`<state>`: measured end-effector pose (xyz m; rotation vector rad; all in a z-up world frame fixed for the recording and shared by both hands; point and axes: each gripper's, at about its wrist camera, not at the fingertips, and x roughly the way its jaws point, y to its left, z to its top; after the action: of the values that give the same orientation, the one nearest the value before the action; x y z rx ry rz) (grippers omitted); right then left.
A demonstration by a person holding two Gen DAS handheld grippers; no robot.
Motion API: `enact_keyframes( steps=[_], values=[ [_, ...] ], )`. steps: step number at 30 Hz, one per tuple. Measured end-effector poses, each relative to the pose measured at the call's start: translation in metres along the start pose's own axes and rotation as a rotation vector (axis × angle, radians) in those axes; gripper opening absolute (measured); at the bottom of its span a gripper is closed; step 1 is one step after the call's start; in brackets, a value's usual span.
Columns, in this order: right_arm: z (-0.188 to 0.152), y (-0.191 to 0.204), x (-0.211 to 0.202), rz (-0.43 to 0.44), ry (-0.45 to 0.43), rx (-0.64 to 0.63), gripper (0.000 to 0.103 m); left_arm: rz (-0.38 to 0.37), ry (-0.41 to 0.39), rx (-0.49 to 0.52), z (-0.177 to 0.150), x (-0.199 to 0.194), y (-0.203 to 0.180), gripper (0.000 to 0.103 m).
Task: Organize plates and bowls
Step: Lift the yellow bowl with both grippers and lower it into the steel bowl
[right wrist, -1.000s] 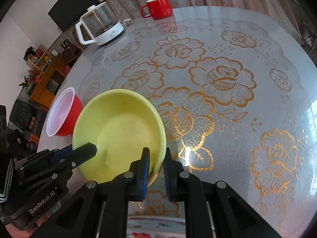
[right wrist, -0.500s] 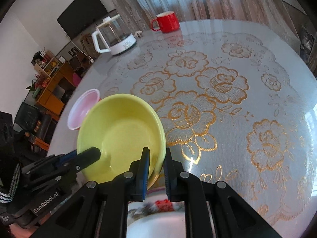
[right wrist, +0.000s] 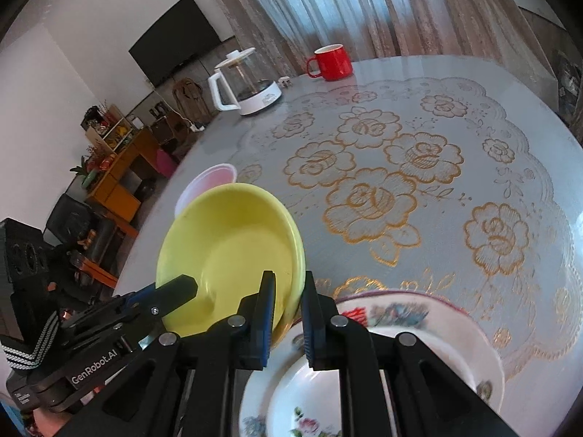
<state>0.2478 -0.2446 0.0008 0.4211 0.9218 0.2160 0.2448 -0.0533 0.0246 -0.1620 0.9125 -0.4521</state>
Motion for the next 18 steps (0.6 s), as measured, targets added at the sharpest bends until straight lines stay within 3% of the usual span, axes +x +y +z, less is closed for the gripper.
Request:
enact_keyframes(
  steps=[18],
  values=[
    [-0.051, 0.039, -0.019, 0.065, -0.054, -0.009, 0.013, 0.025, -0.099, -0.031, -0.045, -0.051, 0.022, 0.015]
  ],
)
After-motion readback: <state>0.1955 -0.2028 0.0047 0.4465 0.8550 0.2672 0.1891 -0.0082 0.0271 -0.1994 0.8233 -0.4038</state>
